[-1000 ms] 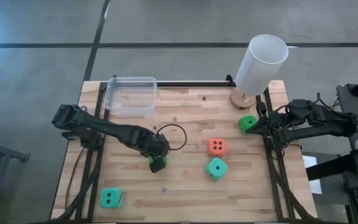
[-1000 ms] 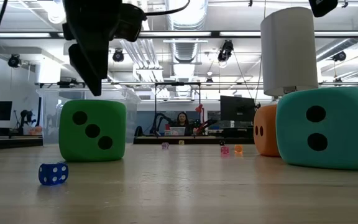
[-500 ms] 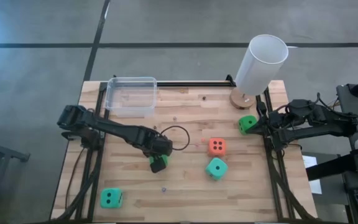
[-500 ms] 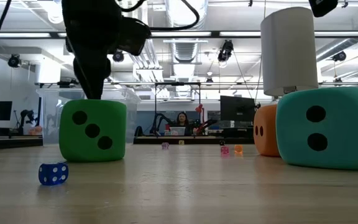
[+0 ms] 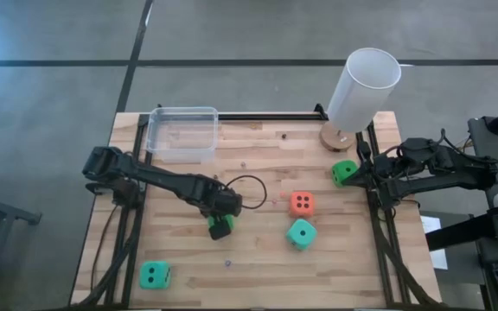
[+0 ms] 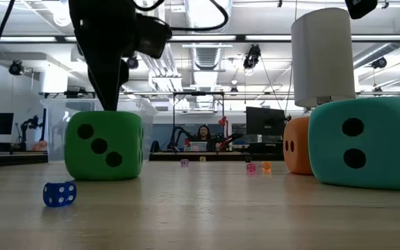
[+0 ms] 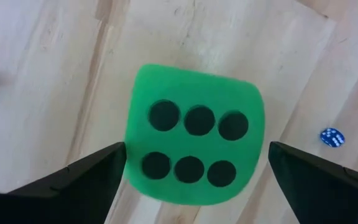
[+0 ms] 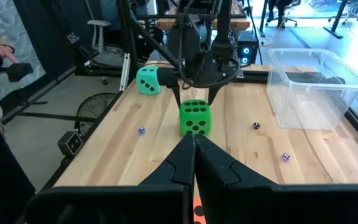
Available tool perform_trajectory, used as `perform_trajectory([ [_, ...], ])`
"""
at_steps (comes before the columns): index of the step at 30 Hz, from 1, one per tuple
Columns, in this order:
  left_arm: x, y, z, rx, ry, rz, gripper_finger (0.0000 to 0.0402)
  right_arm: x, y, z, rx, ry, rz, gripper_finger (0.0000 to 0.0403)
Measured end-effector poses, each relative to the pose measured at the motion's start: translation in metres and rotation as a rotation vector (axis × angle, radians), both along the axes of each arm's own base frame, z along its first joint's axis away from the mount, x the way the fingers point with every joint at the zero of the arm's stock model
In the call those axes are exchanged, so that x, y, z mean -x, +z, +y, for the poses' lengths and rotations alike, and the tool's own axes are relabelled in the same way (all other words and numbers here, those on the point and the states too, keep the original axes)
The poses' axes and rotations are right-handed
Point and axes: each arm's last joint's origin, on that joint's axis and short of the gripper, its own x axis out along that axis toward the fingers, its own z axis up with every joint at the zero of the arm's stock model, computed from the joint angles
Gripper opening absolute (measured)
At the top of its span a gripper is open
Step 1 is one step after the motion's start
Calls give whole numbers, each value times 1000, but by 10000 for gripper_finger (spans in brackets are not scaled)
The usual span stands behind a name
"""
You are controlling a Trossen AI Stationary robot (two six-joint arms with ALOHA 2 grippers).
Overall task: Pick & Place Dice
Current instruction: Put the left green large dice into the transparent bin
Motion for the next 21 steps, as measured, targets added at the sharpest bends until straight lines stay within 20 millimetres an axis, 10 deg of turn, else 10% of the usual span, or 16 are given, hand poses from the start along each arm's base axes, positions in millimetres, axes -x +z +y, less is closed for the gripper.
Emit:
perform_trajectory([
  [21,-6,-9,-1,-11,-123,45,398,0,0,0,0,0,0,8],
])
